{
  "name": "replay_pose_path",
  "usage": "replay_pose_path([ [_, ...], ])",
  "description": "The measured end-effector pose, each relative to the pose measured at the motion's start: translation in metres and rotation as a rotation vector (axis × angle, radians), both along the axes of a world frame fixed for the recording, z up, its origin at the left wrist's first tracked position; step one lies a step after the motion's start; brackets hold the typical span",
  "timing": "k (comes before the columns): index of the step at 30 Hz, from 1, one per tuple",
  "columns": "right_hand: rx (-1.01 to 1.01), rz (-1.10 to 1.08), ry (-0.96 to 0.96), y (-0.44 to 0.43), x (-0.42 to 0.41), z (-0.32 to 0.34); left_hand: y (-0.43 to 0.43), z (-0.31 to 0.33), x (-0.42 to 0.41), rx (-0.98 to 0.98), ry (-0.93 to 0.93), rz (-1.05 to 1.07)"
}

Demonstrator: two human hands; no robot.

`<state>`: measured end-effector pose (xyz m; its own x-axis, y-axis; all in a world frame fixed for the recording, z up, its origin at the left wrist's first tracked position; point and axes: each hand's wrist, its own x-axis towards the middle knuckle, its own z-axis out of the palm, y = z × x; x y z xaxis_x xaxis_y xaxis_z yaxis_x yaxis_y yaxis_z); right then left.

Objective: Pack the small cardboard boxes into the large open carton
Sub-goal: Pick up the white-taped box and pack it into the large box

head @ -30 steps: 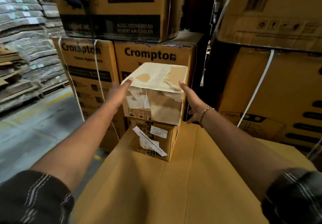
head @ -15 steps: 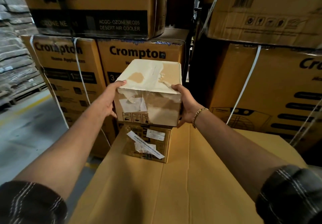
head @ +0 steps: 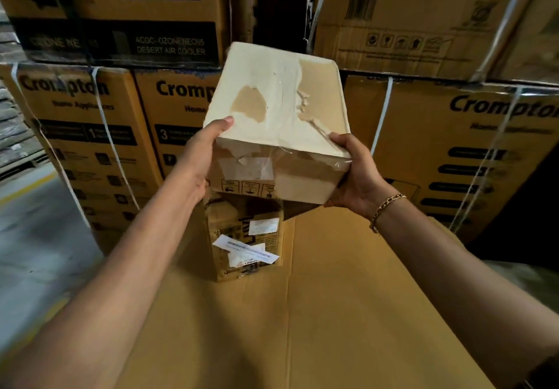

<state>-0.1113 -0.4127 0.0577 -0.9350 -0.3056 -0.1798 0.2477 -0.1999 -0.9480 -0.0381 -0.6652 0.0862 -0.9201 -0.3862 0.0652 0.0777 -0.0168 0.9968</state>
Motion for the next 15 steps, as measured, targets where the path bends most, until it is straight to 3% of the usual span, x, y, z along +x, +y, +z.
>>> replay_pose_path([
  [7,-0.086,-0.067,0.116,0.114,0.047,-0.001,0.105,0.016,0.038,-0.125,0.071,-0.106],
  [11,-0.138,-0.105,0.061,0.182,0.077,-0.034,0.173,0.001,0.06,-0.148,0.044,-0.15],
  [15,-0.298,-0.068,-0.062,0.235,0.11,-0.095,0.232,-0.017,0.076,-0.366,-0.074,-0.182],
])
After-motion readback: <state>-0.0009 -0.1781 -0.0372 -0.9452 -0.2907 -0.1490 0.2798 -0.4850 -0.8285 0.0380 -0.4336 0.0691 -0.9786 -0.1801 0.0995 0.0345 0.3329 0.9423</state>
